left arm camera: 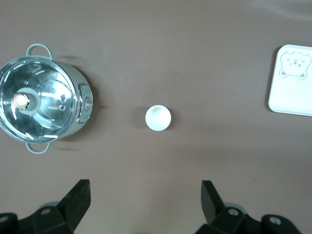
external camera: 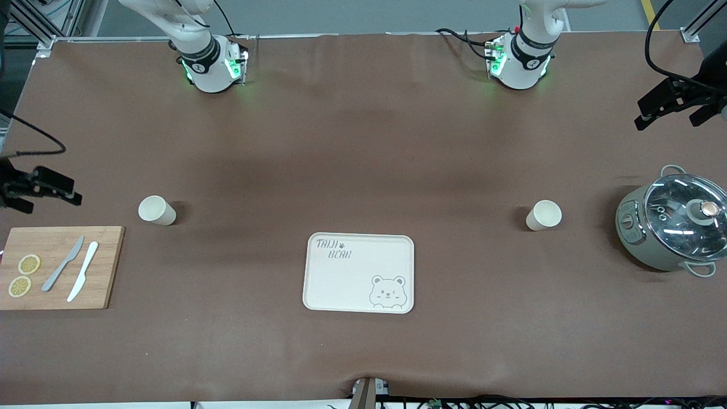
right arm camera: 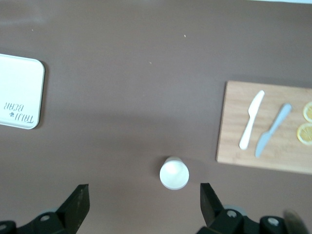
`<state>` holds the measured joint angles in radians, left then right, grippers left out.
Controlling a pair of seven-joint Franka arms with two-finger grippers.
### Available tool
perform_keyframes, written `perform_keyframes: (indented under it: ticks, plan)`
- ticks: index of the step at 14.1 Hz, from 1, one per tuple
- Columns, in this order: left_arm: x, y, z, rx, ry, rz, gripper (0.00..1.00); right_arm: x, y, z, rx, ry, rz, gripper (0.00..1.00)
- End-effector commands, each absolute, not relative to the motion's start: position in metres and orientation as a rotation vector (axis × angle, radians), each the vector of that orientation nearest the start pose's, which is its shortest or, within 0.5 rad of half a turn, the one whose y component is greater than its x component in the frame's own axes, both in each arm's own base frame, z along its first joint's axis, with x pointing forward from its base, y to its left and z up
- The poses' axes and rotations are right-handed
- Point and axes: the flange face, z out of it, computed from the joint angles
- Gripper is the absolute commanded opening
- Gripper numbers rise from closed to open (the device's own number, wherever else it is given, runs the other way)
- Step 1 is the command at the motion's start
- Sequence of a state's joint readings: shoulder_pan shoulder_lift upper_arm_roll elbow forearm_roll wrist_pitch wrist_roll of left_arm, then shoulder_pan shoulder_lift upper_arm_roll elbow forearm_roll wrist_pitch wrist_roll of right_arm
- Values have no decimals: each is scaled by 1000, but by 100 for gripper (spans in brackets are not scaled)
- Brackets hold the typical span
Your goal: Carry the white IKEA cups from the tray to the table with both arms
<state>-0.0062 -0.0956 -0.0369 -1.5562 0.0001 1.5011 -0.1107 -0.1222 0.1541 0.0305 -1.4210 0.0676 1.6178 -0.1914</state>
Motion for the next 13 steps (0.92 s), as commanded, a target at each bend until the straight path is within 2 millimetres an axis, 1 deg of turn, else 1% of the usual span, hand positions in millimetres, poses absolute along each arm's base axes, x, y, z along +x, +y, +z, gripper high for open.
perform_keyframes:
  ticks: [1,2,3,4,6,8,9,11,13]
  plan:
    - [510,-22,679,-3132,-102,-49,100,565,-36,627,-3096,31,17,100]
    - [510,-23,678,-3132,-100,-47,100,556,-36,632,-3112,74,53,100]
    - [509,-23,678,-3131,-100,-42,100,549,-38,641,-3135,72,48,100]
    - [509,-23,678,-3131,-100,-32,100,545,-38,643,-3141,54,65,100]
    - [508,-24,677,-3131,-86,-25,100,546,-42,638,-3138,36,70,100]
    - [508,-27,679,-3131,-90,-30,100,549,-34,635,-3129,-29,52,100]
    - [509,-33,677,-3129,-86,-26,100,550,-22,634,-3130,-70,52,100]
    - [509,-35,678,-3128,-79,-28,100,548,-16,634,-3137,-91,60,100]
    - [510,-34,678,-3129,-81,-33,100,546,-22,635,-3137,-103,58,100]
